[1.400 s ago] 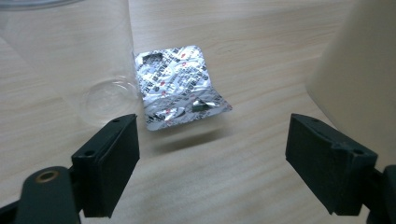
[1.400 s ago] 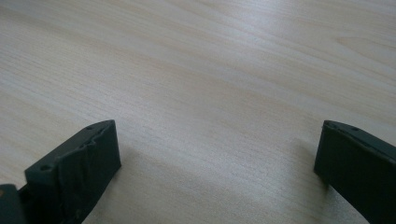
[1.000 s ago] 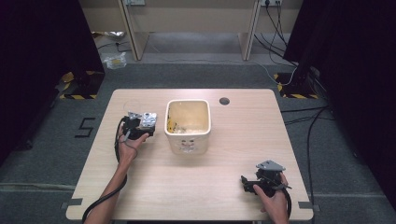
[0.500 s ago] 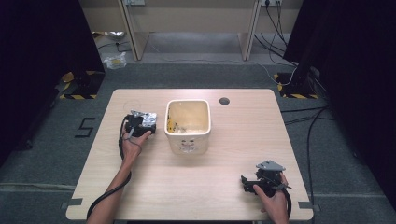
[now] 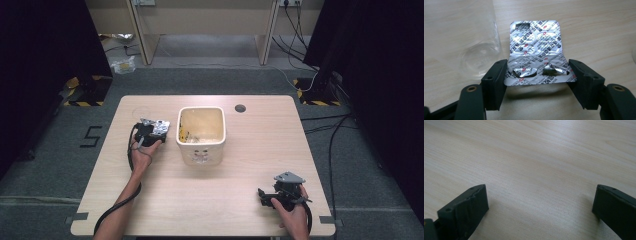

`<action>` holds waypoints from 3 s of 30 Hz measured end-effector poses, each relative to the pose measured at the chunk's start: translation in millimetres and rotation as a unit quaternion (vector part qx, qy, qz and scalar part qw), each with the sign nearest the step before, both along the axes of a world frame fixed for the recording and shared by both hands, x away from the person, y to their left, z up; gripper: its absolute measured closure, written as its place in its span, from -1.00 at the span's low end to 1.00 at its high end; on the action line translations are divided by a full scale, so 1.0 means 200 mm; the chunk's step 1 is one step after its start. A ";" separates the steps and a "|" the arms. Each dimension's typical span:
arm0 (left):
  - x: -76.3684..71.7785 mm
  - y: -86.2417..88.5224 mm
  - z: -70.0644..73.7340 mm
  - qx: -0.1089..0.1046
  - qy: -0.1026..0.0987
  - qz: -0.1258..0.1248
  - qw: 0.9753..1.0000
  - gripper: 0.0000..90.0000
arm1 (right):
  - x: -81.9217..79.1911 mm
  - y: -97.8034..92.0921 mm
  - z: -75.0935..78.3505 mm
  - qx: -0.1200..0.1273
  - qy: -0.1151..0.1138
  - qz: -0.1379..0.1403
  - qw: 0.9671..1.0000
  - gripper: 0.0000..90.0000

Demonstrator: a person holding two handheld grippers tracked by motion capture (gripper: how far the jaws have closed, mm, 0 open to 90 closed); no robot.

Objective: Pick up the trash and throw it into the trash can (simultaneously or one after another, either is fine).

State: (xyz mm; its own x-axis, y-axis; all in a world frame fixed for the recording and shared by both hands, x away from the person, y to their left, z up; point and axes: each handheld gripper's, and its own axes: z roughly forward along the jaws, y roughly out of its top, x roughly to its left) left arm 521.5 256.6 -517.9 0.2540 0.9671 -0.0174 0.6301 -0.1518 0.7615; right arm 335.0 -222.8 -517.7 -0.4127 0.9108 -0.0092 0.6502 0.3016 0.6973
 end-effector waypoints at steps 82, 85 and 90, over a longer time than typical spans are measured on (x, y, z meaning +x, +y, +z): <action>-0.42 -0.31 0.79 -0.075 -0.066 -0.256 0.961 -0.24 | 0.00 0.00 0.00 -0.001 0.000 0.001 1.000 -0.99; -0.41 -0.33 0.79 -0.072 -0.062 -0.261 0.961 -0.24 | 0.00 0.00 0.00 -0.001 0.000 0.000 1.000 -0.99; -0.38 -0.37 0.78 -0.070 -0.052 -0.265 0.960 -0.24 | 0.00 0.00 0.00 0.000 0.000 0.001 1.000 -0.99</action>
